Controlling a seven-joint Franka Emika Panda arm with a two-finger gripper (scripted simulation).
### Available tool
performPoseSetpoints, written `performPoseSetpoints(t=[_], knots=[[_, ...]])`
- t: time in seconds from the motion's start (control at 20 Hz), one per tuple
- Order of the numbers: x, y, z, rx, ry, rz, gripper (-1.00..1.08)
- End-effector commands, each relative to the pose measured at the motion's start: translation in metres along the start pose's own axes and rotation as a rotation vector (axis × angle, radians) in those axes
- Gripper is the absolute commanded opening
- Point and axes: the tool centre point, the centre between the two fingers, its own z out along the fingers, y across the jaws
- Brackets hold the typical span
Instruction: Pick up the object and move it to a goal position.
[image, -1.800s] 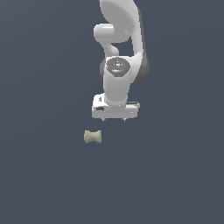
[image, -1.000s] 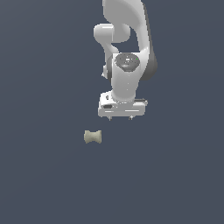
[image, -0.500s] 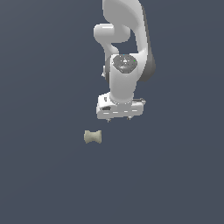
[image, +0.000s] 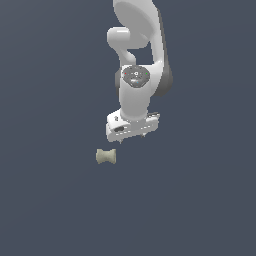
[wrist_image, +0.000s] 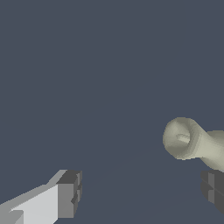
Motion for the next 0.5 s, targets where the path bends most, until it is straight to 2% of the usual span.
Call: performPoseSetpoints(t=[0.0,0.45], knots=[[0.0,0.006,0.002,-0.001,0.001,-0.059,1.0],[0.001,0.026,0.01,-0.003,0.003,-0.27,1.0]])
